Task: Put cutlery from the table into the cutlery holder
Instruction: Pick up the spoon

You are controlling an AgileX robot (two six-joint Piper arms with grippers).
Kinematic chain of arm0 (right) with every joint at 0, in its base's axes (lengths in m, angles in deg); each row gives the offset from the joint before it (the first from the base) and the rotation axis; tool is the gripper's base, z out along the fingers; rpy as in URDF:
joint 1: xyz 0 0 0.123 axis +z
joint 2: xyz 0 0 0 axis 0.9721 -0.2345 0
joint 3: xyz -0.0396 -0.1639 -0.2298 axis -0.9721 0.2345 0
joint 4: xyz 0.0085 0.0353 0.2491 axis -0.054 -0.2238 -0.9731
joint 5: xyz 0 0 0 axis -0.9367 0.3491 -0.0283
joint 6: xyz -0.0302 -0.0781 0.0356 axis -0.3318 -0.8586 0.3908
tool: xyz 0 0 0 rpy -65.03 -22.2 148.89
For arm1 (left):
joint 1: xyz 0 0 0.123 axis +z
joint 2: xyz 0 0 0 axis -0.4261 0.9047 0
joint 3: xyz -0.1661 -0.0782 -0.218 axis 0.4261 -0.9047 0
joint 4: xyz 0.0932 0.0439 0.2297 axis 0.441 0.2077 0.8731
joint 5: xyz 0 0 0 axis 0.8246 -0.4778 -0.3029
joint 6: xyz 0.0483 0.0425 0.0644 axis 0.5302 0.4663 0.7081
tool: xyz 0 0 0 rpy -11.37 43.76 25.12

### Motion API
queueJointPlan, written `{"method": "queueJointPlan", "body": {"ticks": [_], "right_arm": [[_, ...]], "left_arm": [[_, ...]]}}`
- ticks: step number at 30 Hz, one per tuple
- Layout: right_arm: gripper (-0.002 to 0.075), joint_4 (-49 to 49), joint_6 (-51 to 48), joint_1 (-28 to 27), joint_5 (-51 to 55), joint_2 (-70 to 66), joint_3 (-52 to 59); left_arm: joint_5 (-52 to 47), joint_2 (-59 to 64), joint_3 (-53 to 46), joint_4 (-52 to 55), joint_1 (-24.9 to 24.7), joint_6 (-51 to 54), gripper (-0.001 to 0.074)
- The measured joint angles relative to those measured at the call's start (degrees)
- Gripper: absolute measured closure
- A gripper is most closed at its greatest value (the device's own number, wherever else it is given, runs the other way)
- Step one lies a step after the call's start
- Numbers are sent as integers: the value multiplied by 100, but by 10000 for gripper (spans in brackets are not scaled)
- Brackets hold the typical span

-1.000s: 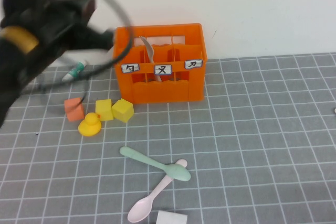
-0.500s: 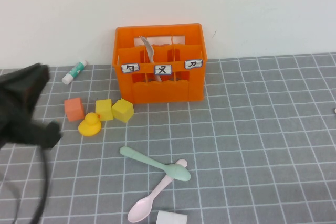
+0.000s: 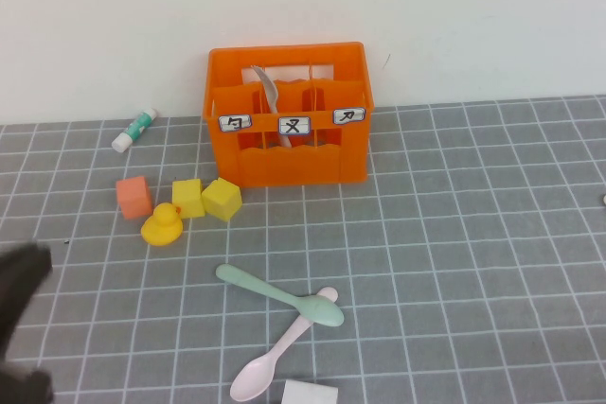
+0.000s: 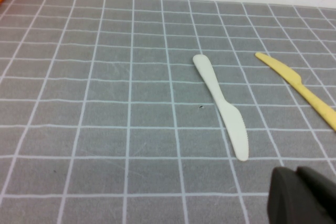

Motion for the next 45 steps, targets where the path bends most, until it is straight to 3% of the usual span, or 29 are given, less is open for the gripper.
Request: {"method": "queueJointPlan", "body": {"ticks": [14, 24, 34, 41, 45], "right_arm": [[729, 0, 0, 0, 0, 0, 0], [729, 0, 0, 0, 0, 0, 0], [729, 0, 0, 0, 0, 0, 0], [729, 0, 0, 0, 0, 0, 0], [729, 0, 0, 0, 0, 0, 0]], "left_arm": [[-1835, -1375, -20, 64, 0, -372, 736], [-2914, -1528, -20, -25, 0, -829, 736], [-4374, 561, 826, -318, 0, 191, 736], [-4037, 2294, 1581, -352, 0, 1489, 736], [-3785, 3146, 2010, -352, 0, 1674, 736]]}}
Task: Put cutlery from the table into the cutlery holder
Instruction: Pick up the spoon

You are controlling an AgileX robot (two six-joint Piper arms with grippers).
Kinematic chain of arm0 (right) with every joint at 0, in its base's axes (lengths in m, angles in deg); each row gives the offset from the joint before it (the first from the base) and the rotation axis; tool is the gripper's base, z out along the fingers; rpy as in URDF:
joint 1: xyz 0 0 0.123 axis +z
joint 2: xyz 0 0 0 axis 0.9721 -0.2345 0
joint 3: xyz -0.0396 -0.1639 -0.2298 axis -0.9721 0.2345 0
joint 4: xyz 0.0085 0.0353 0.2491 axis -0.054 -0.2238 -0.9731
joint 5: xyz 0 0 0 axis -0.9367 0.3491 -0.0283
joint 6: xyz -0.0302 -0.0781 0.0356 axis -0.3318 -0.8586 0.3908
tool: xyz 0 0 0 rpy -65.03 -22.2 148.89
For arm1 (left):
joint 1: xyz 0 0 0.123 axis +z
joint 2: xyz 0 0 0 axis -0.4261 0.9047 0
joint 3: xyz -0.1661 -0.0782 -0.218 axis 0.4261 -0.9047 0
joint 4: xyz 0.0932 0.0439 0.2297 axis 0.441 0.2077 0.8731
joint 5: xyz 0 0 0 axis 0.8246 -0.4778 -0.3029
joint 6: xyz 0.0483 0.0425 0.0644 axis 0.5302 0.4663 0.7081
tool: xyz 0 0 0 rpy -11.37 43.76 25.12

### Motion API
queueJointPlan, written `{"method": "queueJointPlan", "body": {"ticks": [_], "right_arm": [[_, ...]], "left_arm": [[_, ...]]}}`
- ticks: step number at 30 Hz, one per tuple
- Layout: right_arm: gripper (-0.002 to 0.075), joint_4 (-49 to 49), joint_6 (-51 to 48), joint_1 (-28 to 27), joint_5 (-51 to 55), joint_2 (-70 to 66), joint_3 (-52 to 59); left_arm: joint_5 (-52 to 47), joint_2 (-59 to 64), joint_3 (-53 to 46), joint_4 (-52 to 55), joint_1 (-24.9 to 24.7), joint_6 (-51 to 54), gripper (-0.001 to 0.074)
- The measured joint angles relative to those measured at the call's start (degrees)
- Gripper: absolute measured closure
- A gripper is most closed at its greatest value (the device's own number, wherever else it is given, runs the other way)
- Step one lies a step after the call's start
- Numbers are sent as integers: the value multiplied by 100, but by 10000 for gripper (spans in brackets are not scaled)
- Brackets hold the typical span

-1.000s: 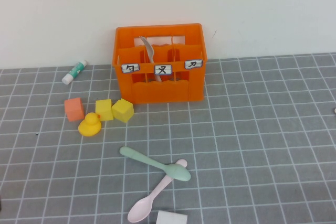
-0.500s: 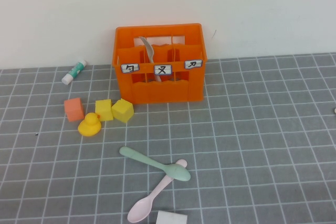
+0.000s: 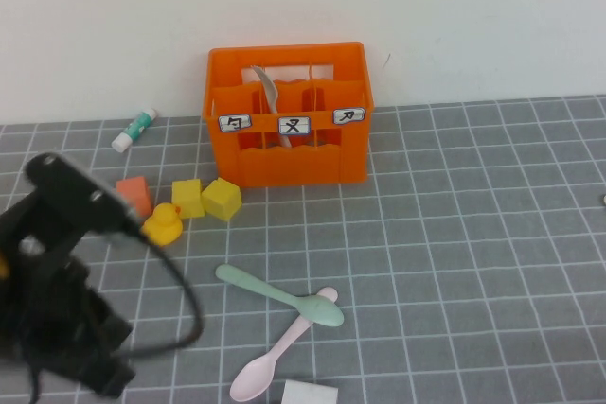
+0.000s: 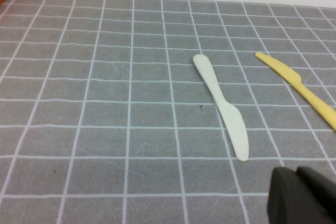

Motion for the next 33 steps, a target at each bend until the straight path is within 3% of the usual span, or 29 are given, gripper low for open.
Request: {"method": "queueJointPlan", "body": {"ticks": [9, 17, 23, 29, 33], "right_arm": [[729, 0, 0, 0, 0, 0, 0], [729, 0, 0, 0, 0, 0, 0], [729, 0, 0, 0, 0, 0, 0], [729, 0, 0, 0, 0, 0, 0], [729, 0, 0, 0, 0, 0, 0]], "left_arm": [[107, 1841, 895, 0, 0, 75, 736], [161, 3239, 1664, 119, 0, 1354, 736], [674, 3901, 1935, 446, 0, 2320, 735], [1467, 4317, 2159, 360, 0, 2464, 736], [1482, 4452, 2316, 297, 0, 2451, 735]]}}
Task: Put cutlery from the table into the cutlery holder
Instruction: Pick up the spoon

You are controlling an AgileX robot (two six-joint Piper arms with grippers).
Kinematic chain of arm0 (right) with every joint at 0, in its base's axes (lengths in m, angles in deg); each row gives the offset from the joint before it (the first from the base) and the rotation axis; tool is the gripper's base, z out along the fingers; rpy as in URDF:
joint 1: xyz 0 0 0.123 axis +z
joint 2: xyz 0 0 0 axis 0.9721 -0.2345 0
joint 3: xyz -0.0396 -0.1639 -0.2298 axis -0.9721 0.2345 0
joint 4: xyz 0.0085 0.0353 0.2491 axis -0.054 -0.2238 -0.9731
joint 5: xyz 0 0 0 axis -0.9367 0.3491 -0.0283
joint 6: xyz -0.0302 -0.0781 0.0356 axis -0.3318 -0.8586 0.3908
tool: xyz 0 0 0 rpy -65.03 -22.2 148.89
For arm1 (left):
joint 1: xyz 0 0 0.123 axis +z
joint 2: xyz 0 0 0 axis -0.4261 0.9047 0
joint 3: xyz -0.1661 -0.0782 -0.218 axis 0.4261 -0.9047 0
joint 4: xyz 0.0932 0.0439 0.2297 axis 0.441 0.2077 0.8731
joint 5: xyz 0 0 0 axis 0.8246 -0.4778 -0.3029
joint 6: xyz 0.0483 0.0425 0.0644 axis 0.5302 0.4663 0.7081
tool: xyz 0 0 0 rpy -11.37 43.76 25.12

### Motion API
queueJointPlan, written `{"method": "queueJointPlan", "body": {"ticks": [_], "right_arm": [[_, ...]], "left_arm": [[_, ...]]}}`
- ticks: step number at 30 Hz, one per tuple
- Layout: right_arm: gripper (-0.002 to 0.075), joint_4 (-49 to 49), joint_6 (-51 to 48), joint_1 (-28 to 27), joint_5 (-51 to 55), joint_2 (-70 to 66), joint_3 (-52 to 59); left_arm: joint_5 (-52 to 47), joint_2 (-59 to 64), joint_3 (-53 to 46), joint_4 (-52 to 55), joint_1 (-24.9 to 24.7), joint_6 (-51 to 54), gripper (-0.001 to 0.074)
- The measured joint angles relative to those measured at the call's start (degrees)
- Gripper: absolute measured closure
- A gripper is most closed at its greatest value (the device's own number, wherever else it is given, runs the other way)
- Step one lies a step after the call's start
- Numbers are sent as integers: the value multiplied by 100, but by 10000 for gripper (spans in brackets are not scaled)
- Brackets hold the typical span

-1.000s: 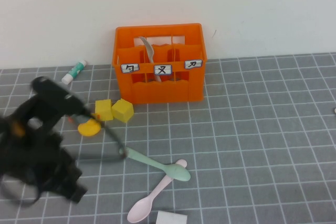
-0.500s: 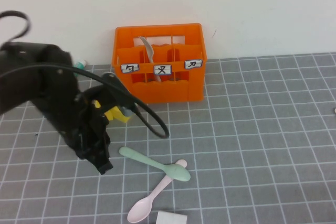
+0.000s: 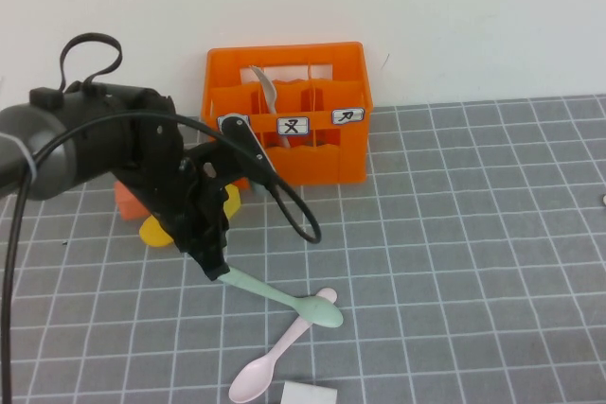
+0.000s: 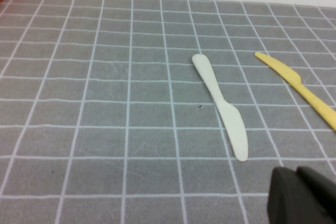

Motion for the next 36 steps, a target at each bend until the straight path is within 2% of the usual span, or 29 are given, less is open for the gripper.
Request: {"method": "queueJointPlan", "body": {"ticks": [4, 7, 12, 17, 26, 32, 36], "right_arm": [[729, 0, 0, 0, 0, 0, 0], [729, 0, 0, 0, 0, 0, 0], [729, 0, 0, 0, 0, 0, 0], [729, 0, 0, 0, 0, 0, 0], [729, 0, 0, 0, 0, 0, 0], [729, 0, 0, 0, 0, 0, 0], [729, 0, 0, 0, 0, 0, 0]], "left_arm": [[-159, 134, 167, -29, 0, 0, 714], [-432, 291, 323, -197, 0, 110, 669], [-625, 559, 399, -477, 0, 1007, 564], [-236, 747, 408, -403, 0, 2159, 490], [49, 1030, 511, -588, 0, 2581, 458], [-395, 1034, 521, -1284, 12, 4137, 456], [-738, 1094, 498, -1463, 1, 4505, 454]]}}
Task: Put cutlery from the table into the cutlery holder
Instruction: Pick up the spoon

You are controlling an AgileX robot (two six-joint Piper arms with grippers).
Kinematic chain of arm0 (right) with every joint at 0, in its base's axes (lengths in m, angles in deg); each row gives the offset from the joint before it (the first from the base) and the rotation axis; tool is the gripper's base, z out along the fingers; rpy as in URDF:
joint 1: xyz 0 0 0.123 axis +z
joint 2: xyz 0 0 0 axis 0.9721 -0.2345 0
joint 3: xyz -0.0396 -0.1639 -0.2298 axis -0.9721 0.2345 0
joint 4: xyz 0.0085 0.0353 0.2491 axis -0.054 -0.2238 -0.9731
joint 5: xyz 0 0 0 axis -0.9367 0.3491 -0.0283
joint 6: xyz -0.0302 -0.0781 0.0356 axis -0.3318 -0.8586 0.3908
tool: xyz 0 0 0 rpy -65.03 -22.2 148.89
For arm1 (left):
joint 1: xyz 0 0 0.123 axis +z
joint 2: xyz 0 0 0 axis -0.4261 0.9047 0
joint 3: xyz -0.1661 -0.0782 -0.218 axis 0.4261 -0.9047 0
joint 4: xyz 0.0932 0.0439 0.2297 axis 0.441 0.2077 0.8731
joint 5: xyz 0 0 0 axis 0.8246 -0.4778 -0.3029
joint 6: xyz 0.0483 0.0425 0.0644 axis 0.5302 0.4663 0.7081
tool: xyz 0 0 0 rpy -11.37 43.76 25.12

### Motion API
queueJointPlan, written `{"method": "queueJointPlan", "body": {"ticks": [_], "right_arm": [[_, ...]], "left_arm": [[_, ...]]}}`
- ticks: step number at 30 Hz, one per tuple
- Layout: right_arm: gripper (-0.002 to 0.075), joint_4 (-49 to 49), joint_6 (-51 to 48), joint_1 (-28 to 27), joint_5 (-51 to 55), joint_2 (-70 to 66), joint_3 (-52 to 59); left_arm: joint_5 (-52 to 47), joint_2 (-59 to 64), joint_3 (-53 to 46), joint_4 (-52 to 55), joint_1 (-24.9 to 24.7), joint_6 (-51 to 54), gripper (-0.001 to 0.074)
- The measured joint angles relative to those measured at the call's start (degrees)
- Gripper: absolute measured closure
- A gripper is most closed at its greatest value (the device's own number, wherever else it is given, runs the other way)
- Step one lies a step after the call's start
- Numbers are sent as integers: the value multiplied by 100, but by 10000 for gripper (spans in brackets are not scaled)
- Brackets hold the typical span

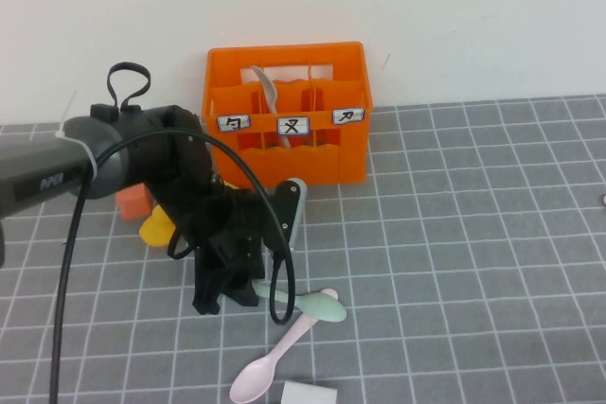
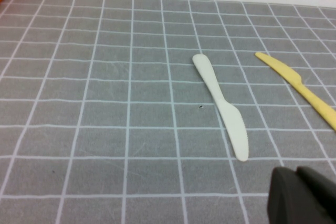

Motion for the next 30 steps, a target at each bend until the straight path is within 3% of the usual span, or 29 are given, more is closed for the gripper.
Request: {"method": "queueJointPlan", "body": {"ticks": [9, 20, 30], "right_arm": [[729, 0, 0, 0, 0, 0, 0], [729, 0, 0, 0, 0, 0, 0], [729, 0, 0, 0, 0, 0, 0]], "left_arm": [[-276, -290, 0, -230, -13, 34, 454], [72, -162, 0, -164, -589, -184, 454], [160, -11, 0, 121, -697, -617, 454]]}}
